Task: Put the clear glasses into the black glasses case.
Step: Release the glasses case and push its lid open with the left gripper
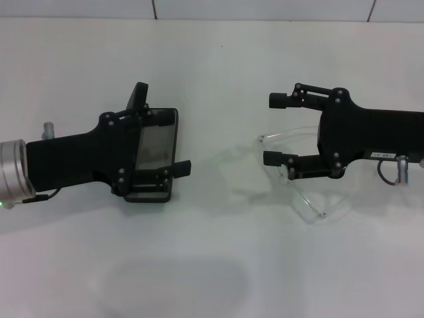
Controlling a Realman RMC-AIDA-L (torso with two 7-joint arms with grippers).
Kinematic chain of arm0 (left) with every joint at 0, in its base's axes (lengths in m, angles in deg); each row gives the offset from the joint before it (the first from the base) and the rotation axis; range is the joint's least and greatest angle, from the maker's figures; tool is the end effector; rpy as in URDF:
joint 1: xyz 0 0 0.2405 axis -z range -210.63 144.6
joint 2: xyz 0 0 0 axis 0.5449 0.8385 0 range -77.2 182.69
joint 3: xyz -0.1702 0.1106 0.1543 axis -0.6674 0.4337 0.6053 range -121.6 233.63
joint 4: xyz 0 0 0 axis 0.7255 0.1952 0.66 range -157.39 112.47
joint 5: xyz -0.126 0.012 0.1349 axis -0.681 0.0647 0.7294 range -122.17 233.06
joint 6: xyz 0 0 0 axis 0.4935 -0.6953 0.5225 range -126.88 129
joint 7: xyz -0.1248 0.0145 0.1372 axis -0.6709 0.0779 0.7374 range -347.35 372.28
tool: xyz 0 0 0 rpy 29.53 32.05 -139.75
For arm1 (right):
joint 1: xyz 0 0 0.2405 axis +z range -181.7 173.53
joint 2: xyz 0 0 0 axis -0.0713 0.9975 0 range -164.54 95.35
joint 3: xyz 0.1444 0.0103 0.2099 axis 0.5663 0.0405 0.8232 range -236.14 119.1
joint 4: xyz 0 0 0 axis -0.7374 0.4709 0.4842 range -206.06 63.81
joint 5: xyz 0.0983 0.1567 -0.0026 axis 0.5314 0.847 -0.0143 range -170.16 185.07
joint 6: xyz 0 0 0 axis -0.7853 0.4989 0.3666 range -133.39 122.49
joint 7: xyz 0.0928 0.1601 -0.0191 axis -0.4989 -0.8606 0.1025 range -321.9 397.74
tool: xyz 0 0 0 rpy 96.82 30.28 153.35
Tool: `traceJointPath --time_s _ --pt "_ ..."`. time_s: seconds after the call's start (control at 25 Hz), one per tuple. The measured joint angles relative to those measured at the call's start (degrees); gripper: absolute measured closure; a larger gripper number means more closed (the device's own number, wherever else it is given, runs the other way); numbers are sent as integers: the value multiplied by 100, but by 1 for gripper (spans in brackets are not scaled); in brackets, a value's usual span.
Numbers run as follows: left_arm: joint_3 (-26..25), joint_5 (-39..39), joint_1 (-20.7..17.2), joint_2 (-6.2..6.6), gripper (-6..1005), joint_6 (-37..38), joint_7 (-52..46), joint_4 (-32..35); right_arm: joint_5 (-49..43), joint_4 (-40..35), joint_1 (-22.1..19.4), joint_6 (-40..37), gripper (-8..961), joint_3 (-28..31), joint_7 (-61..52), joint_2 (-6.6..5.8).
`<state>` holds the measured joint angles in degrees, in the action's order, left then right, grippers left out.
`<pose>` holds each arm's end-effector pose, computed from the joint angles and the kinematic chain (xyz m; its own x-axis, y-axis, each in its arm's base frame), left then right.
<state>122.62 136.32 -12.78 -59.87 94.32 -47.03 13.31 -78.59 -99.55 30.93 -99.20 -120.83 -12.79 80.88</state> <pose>-0.2207 0.2820 -0.0146 0.7751 0.0259 0.6313 0.2021 -0.9568 -0.2089 0.1570 0.3162 -0.0408 0.7562 0.1774 -0.6298 0.0445 -0.9743 -0.2210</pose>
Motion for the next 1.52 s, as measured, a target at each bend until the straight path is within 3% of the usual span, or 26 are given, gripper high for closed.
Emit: traceJointPath --time_s 0.48,0.6,0.8,0.88,0.96,1.12,1.32,1.52 --pt "-89 -2 -2 -47 124 7 0 -19 1 21 -20 24 128 23 34 -7" --pt "-339 -33 13 -133 124 17 -70 -20 39 9 -66 58 128 49 75 -8" --pt "-864 38 82 -186 124 -92 -1345 344 96 -41 -204 243 128 369 80 -5" --pt "-934 426 93 -154 124 -599 -2513 756 97 -43 -241 300 128 517 80 0" --pt "-943 1344 95 -175 124 -1197 -3866 1394 100 -45 -284 364 128 634 80 1" --pt "-944 2133 95 -248 125 -1311 -4785 2054 105 -46 -307 380 128 655 80 -3" --pt "-934 3362 102 -469 125 -1335 -6132 3058 105 -49 -311 402 127 653 125 -5" --pt "-819 4334 276 -679 125 -1342 -6928 3375 103 -49 -341 403 127 650 308 8"
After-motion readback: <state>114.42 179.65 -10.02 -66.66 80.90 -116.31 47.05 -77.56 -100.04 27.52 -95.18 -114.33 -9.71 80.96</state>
